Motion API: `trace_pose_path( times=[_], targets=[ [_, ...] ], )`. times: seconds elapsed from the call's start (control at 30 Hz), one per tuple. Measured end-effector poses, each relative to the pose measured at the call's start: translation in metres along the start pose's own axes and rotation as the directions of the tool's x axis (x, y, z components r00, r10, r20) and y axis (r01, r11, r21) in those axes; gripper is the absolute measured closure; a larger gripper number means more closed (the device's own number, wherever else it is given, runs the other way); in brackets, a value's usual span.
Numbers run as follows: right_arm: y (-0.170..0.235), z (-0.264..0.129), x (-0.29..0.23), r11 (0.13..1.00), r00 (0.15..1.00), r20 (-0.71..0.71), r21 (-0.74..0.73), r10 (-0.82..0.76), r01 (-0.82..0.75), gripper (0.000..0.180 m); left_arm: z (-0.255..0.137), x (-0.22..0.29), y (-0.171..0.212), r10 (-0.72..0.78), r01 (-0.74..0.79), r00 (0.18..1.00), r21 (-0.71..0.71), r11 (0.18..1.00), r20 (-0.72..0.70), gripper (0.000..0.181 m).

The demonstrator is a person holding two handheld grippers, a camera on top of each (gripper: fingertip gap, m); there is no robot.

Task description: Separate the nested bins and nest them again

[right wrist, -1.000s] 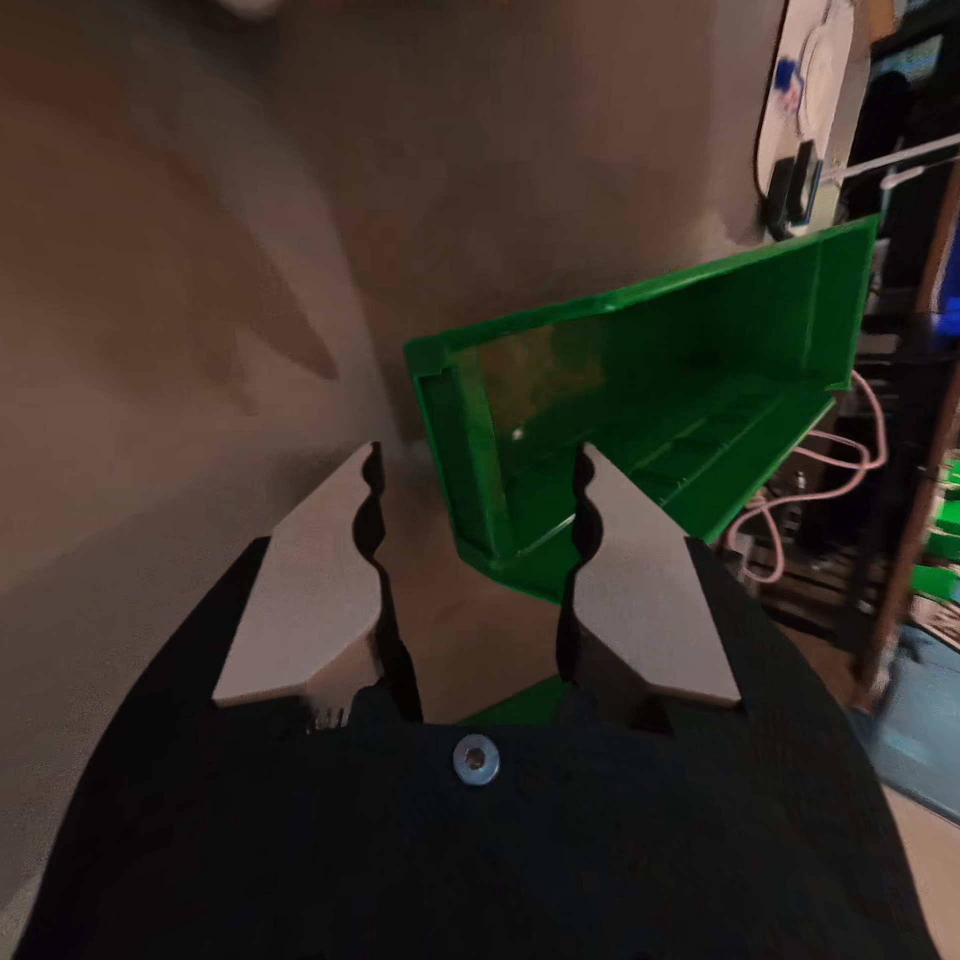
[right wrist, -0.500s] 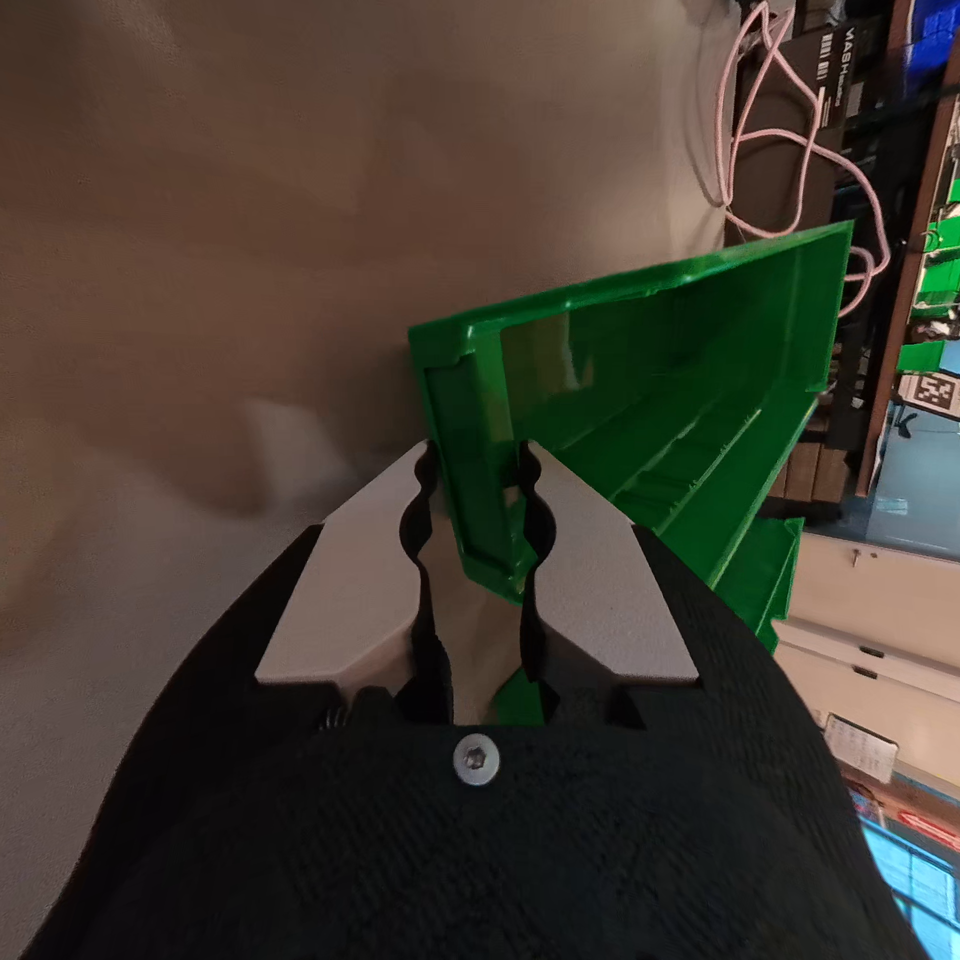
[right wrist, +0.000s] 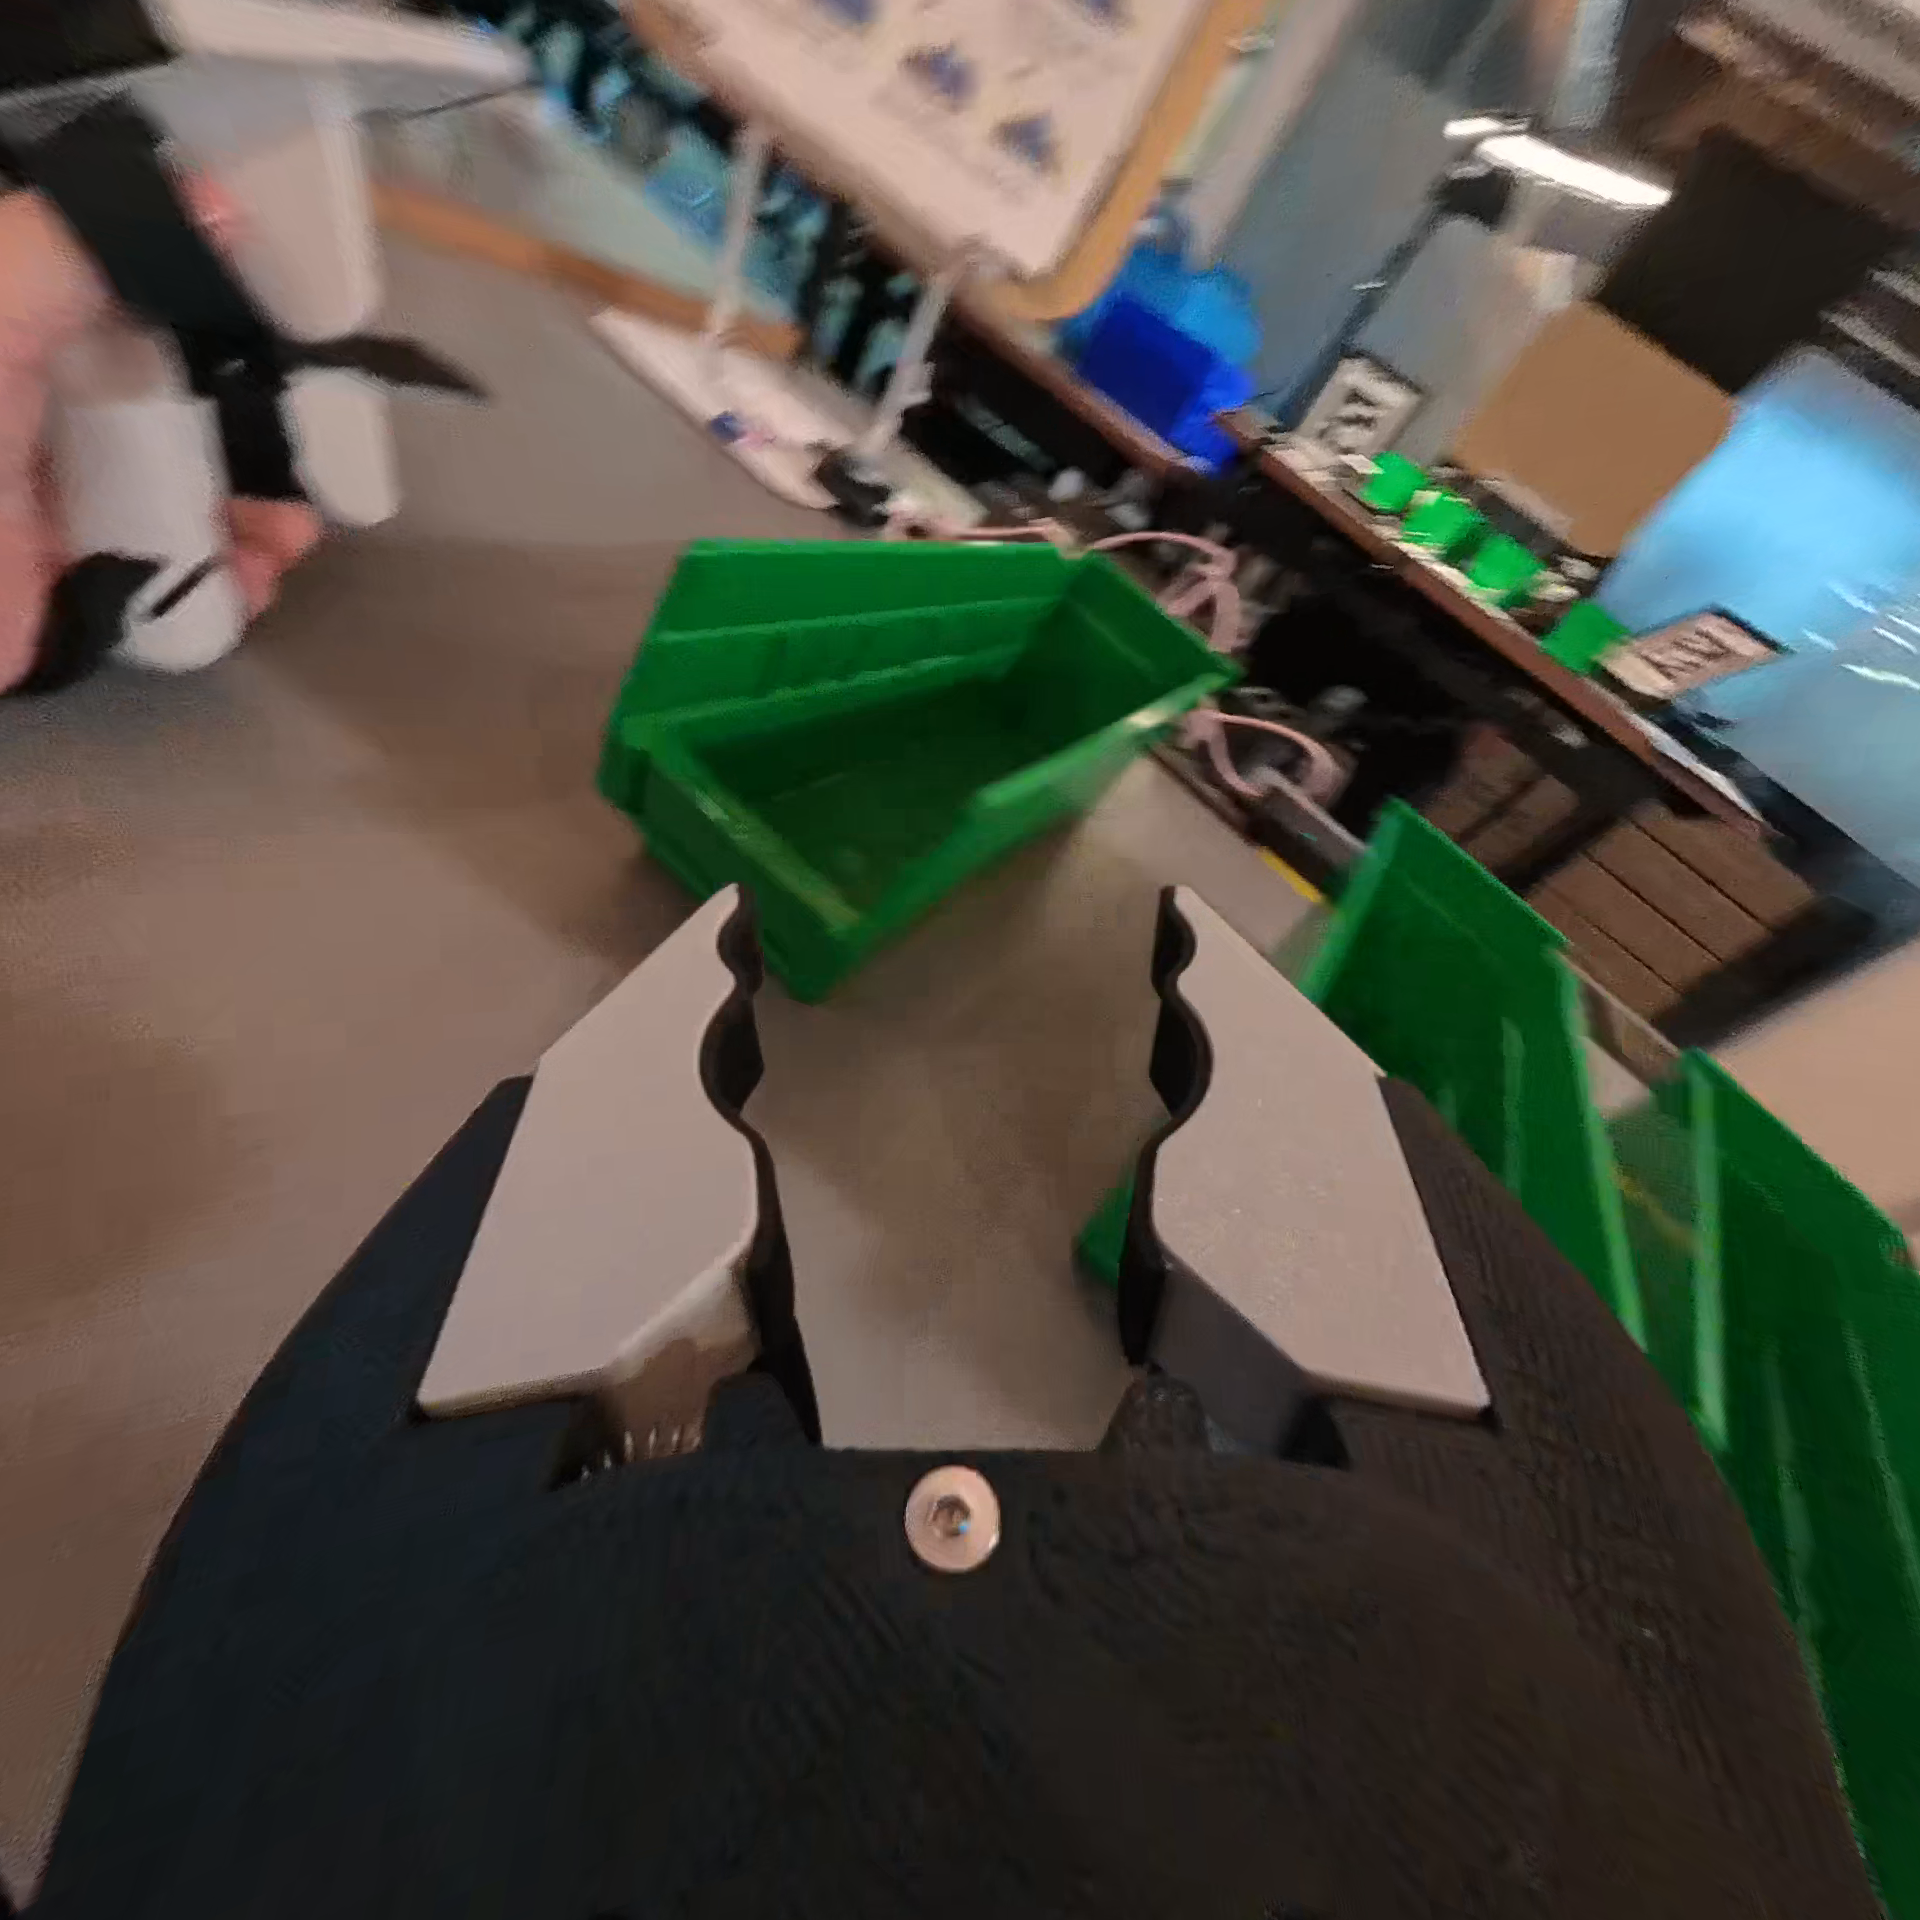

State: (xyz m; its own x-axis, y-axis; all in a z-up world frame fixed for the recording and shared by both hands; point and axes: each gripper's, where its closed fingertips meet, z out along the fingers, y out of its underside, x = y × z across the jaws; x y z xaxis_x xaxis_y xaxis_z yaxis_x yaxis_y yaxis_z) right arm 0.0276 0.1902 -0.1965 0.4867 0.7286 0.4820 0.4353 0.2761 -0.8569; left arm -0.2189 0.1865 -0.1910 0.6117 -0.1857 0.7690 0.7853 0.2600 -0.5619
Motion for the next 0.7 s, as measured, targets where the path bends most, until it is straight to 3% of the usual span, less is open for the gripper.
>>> trace_pose_path(
  times=[0.1, 0.23, 0.4, 0.47, 0.57, 0.7],
  targets=[
    [0.017, -0.033, 0.045, 0.989, 0.975, -0.176, 0.086, 0.133, -0.119, 0.106, 0.000, 0.001, 0.000, 0.004, -0.004, 1.000, 0.001, 1.000, -0.001, 0.053],
    [0.035, -0.062, 0.086, 0.968, 0.922, -0.350, 0.237, 0.165, -0.083, 0.109, 0.000, 0.002, 0.001, 0.011, -0.011, 1.000, -0.003, 1.000, -0.006, 0.053],
    [0.035, -0.072, 0.097, 0.920, 0.897, -0.334, 0.356, 0.288, -0.163, 0.115, 0.000, 0.009, 0.002, 0.051, -0.051, 0.998, -0.009, 0.999, -0.026, 0.054],
    [0.042, -0.070, 0.103, 0.918, 0.887, -0.337, 0.346, 0.315, -0.195, 0.115, 0.001, 0.016, 0.005, 0.087, -0.088, 0.995, -0.020, 0.996, -0.056, 0.061],
    [0.048, -0.079, 0.117, 0.905, 0.844, -0.394, 0.365, 0.364, -0.220, 0.113, -0.002, 0.040, 0.004, 0.122, -0.125, 0.976, -0.007, 0.992, -0.182, 0.097],
    [0.046, -0.086, 0.122, 0.885, 0.829, -0.395, 0.406, 0.395, -0.227, 0.113, -0.006, 0.049, 0.000, 0.145, -0.145, 0.962, 0.019, 0.989, -0.230, 0.111]
  ],
)
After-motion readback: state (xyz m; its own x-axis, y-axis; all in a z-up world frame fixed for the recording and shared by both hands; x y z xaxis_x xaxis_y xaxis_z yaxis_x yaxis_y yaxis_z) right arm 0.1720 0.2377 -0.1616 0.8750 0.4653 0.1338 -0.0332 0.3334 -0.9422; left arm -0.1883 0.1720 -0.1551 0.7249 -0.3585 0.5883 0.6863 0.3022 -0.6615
